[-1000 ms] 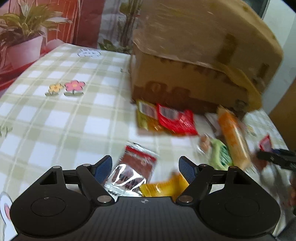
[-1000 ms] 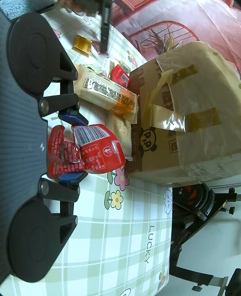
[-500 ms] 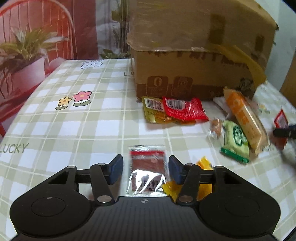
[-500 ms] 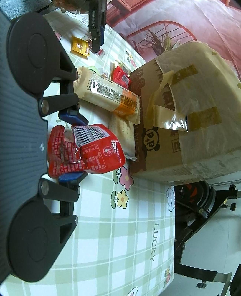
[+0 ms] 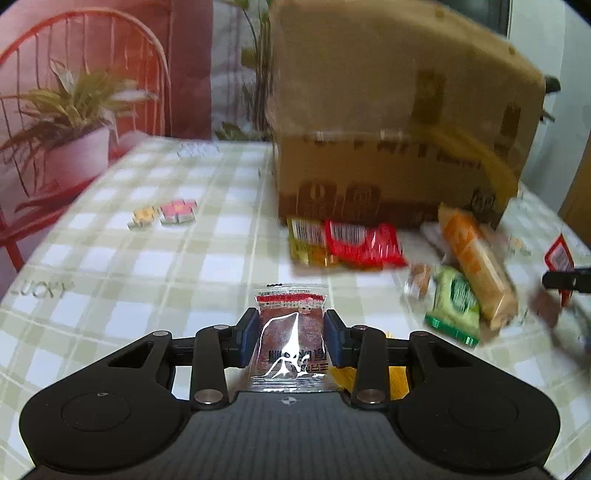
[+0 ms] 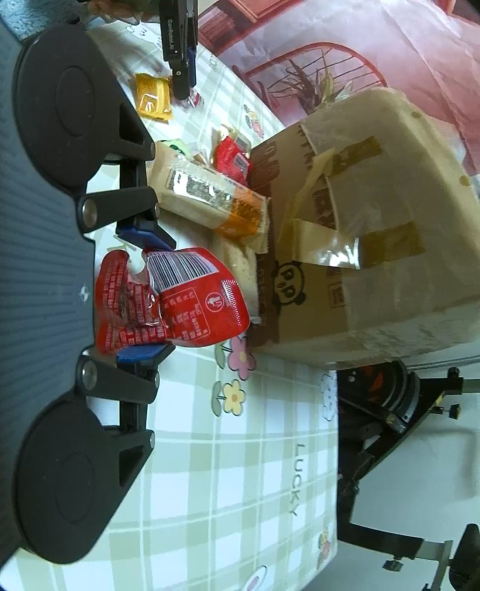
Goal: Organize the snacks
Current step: 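Lift both packets over the box and open both grippers inside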
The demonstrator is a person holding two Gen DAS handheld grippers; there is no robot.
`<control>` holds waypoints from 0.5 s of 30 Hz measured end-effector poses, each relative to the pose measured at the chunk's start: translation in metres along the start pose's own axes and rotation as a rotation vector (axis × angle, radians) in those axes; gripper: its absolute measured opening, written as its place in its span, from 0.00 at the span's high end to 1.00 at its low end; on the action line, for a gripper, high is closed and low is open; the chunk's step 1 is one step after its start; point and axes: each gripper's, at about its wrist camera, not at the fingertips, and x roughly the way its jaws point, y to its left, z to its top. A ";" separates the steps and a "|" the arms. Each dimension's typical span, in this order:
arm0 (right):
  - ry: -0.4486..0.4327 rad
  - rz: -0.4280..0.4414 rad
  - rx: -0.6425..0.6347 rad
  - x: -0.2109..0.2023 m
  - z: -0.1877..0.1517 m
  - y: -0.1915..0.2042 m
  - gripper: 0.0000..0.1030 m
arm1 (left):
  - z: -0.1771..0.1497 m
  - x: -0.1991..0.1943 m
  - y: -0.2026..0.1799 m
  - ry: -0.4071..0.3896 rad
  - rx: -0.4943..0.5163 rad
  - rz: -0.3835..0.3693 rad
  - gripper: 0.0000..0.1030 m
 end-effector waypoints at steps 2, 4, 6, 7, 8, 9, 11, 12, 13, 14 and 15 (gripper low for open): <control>-0.022 -0.007 0.005 -0.006 0.004 0.000 0.48 | 0.009 -0.009 -0.001 -0.035 -0.008 0.000 0.61; -0.045 -0.010 0.008 -0.013 0.010 0.000 0.48 | 0.020 -0.019 -0.005 -0.075 0.001 -0.002 0.61; -0.072 -0.012 0.011 -0.021 0.017 0.001 0.48 | 0.031 -0.027 -0.009 -0.117 0.016 -0.004 0.61; -0.085 -0.012 0.012 -0.024 0.021 0.002 0.48 | 0.036 -0.030 -0.011 -0.133 0.020 -0.006 0.61; -0.094 -0.013 0.011 -0.026 0.024 0.002 0.48 | 0.040 -0.032 -0.014 -0.147 0.023 -0.009 0.61; -0.100 -0.016 0.006 -0.028 0.029 0.003 0.48 | 0.046 -0.034 -0.016 -0.161 0.025 -0.013 0.61; -0.110 -0.020 -0.004 -0.031 0.037 0.005 0.48 | 0.055 -0.038 -0.020 -0.186 0.028 -0.022 0.61; -0.118 -0.020 -0.008 -0.034 0.041 0.006 0.48 | 0.060 -0.042 -0.022 -0.199 0.032 -0.028 0.61; -0.127 -0.019 -0.011 -0.036 0.045 0.007 0.48 | 0.065 -0.045 -0.025 -0.215 0.039 -0.034 0.61; -0.134 -0.021 -0.017 -0.039 0.049 0.009 0.48 | 0.070 -0.048 -0.029 -0.228 0.047 -0.038 0.61; -0.143 -0.023 -0.027 -0.042 0.054 0.011 0.48 | 0.075 -0.051 -0.034 -0.244 0.058 -0.044 0.61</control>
